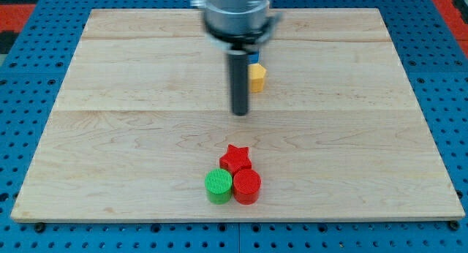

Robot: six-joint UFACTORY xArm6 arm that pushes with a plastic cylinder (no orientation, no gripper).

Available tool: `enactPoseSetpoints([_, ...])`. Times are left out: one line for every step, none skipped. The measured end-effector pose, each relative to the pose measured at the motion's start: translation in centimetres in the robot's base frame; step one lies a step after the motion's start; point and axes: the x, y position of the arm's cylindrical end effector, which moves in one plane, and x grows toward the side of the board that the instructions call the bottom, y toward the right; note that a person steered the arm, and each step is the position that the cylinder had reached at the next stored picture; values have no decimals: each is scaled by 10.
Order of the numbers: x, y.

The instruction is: Push the green star into the red star

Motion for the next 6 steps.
enactPoseSetpoints([-31, 98])
enactPoseSetpoints([-83, 144])
enactPoseSetpoints([-173, 144])
enactPoseSetpoints([-214, 107])
enactPoseSetpoints([-214, 42])
enactPoseSetpoints([-196, -22])
